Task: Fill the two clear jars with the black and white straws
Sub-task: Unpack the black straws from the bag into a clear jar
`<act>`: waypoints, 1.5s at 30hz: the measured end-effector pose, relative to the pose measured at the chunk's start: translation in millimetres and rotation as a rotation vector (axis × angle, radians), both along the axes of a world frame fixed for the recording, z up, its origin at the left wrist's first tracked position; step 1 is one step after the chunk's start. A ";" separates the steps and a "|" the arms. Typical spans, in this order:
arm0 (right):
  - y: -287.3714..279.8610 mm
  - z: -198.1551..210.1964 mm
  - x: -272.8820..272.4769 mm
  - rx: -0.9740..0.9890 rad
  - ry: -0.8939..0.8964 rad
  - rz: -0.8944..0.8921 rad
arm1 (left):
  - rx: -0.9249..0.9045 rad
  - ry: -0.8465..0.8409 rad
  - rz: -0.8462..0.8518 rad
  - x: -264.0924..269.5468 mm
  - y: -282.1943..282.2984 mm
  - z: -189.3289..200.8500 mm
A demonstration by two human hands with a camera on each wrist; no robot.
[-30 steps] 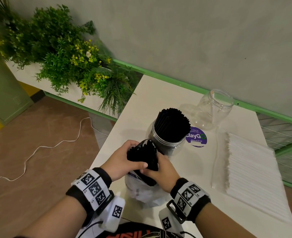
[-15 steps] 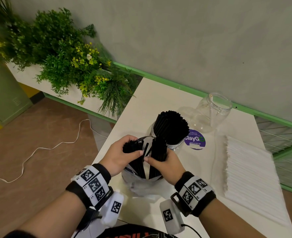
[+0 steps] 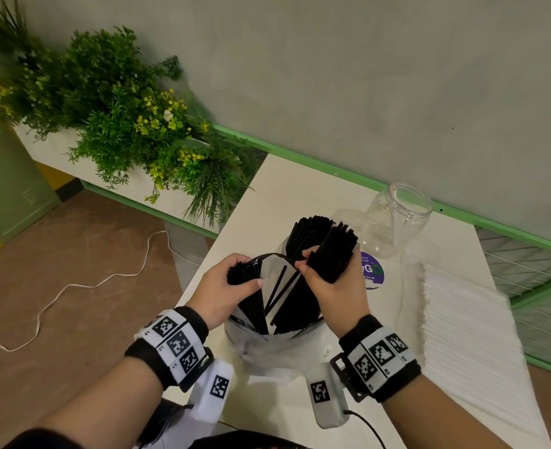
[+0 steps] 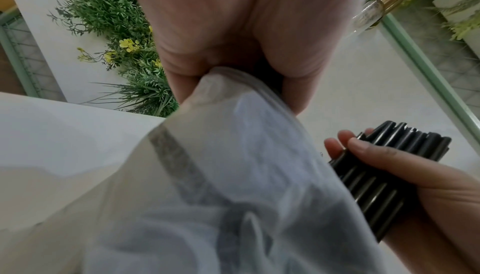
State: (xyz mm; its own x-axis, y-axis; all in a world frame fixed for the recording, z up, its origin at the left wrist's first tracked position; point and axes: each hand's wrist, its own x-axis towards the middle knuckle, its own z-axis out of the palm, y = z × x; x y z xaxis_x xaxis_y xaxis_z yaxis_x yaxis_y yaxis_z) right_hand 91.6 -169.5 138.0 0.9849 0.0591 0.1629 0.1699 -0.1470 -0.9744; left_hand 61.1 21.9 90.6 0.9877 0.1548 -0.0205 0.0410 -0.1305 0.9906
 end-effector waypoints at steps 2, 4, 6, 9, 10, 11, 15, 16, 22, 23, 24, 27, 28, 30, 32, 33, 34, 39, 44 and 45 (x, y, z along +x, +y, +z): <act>-0.4 5.4 3.7 0.030 0.003 -0.002 | 0.014 0.005 0.010 0.6 -0.8 1.5; -0.1 8.5 7.6 0.108 0.046 -0.004 | 0.020 0.013 0.016 0.7 -1.9 2.5; -0.7 9.6 9.2 0.188 0.098 -0.025 | 0.028 0.021 0.025 0.7 -2.7 3.9; -4.5 13.3 10.2 0.155 0.110 -0.032 | 0.041 0.037 0.030 1.4 -3.1 5.2; -5.6 14.3 10.5 0.134 0.118 -0.041 | 0.040 0.043 0.031 1.3 -3.0 4.8; -6.4 14.7 12.0 0.125 0.128 -0.054 | 0.040 0.050 0.031 0.9 -2.6 3.9; -7.9 14.6 15.6 0.113 0.127 -0.047 | 0.039 0.070 0.026 -2.0 -3.1 2.6; -7.8 13.4 14.8 0.125 0.135 -0.041 | 0.040 0.069 0.026 -2.4 -3.6 2.9; -3.6 8.0 2.4 0.107 0.019 -0.036 | 0.044 0.069 0.036 -2.1 -4.9 4.7; -3.6 8.3 1.1 0.091 -0.010 -0.030 | 0.046 0.070 0.036 -2.5 -4.5 5.1; -3.9 9.6 0.0 0.077 -0.033 -0.024 | 0.051 0.071 0.037 -3.1 -4.2 5.9; -3.4 18.5 2.1 0.111 -0.059 0.000 | 0.067 0.078 0.036 -4.2 -3.3 7.9; -3.4 24.0 3.5 0.129 -0.064 0.011 | 0.071 0.080 0.036 -4.2 -3.2 8.1; -2.7 37.9 7.1 0.153 -0.076 0.026 | 0.083 0.095 0.042 -3.0 -3.4 8.9; -4.1 52.5 12.6 0.190 -0.087 0.037 | 0.092 0.110 0.052 -1.0 -4.3 10.2; -5.3 59.7 16.1 0.210 -0.100 0.041 | 0.095 0.115 0.055 0.5 -4.7 10.7; -5.7 65.7 19.0 0.227 -0.109 0.043 | 0.100 0.121 0.058 1.1 -4.6 10.3; -10.5 91.7 32.6 0.332 -0.146 -0.004 | 0.117 0.148 0.066 5.1 -2.3 10.6; -22.8 112.4 47.4 0.472 -0.207 -0.133 | 0.095 0.169 0.064 6.9 3.1 11.6; -26.1 114.3 51.5 0.499 -0.214 -0.162 | 0.100 0.171 0.064 6.6 3.8 11.8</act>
